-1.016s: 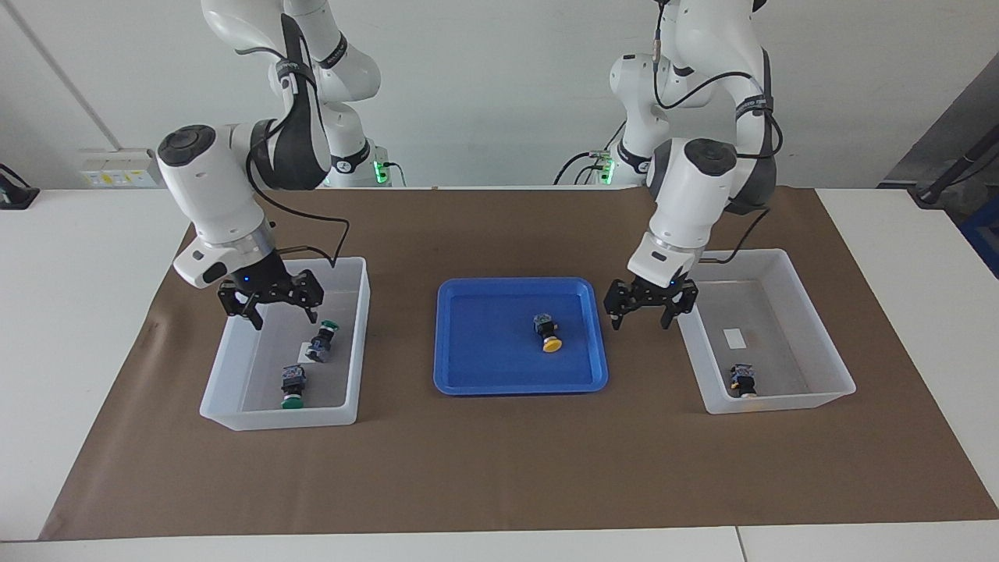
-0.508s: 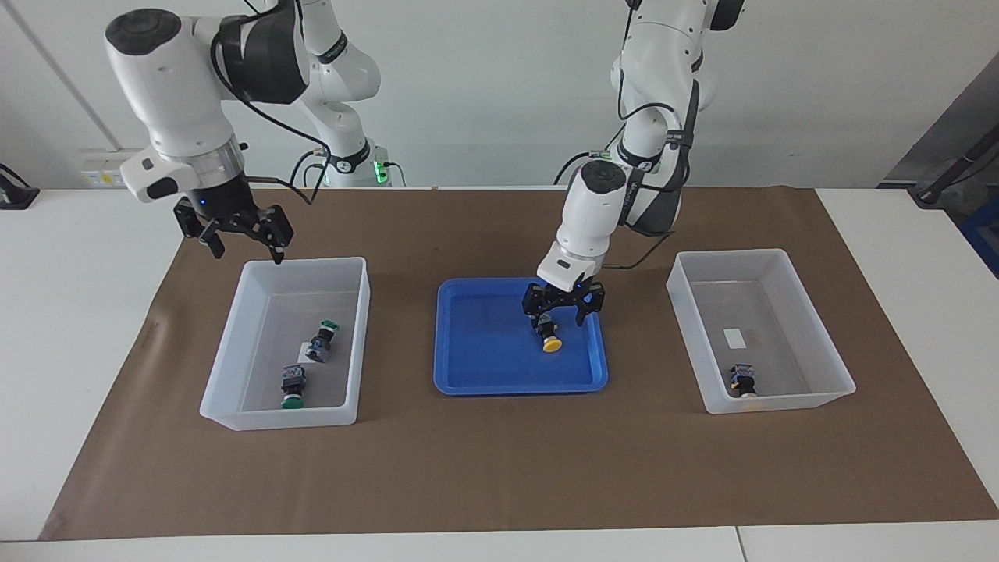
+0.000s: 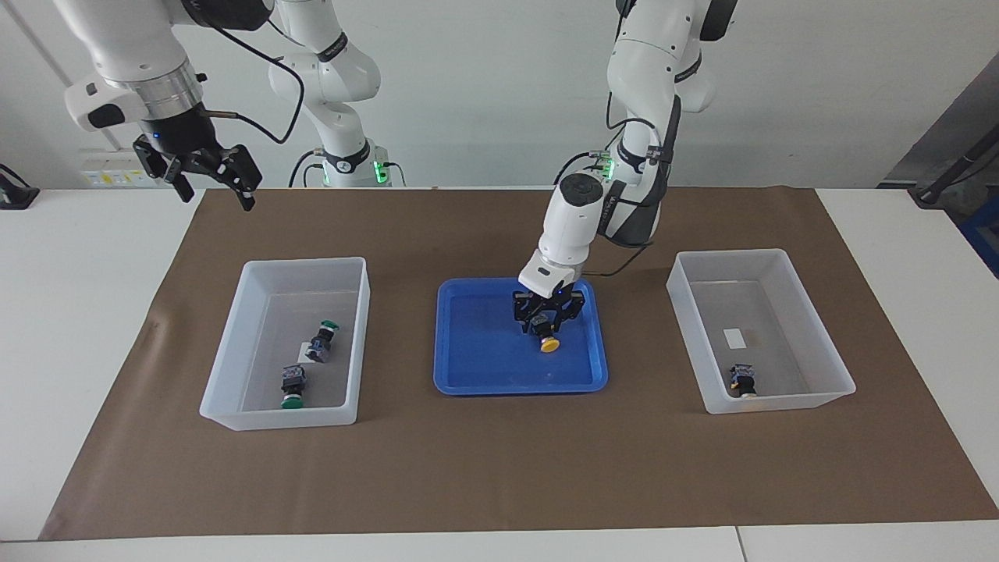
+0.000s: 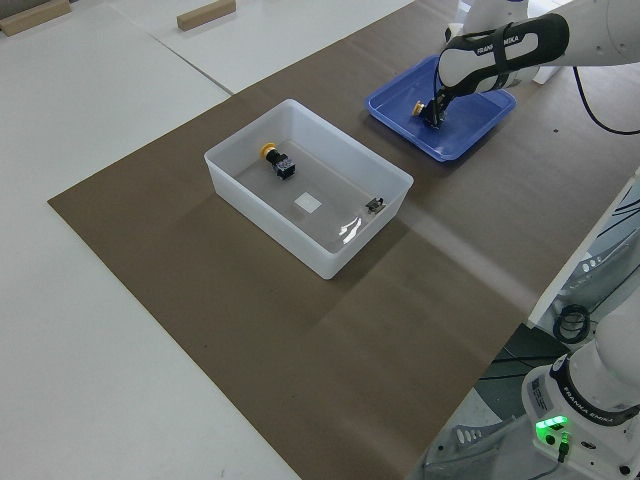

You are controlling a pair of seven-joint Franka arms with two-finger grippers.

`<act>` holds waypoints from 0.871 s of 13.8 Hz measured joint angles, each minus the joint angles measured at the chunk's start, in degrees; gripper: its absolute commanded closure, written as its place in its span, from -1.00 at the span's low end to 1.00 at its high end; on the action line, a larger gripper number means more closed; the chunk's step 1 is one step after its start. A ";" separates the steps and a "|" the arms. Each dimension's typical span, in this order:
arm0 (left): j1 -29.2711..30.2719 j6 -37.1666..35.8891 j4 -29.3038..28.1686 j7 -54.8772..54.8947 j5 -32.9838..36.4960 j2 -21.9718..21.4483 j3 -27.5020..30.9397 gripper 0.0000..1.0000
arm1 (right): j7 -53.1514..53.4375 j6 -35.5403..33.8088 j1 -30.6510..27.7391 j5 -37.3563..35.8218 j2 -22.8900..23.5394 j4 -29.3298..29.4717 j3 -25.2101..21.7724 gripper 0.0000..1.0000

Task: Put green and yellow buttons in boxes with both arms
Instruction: 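Reach the left gripper into the tray and grasp the last yellow button, then carry the yellow button into the box beside the left arm and release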

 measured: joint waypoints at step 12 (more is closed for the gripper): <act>17.10 -15.11 5.99 16.15 0.14 -12.57 4.12 1.00 | -0.72 -0.13 0.64 0.15 0.06 -0.30 -0.47 -1.00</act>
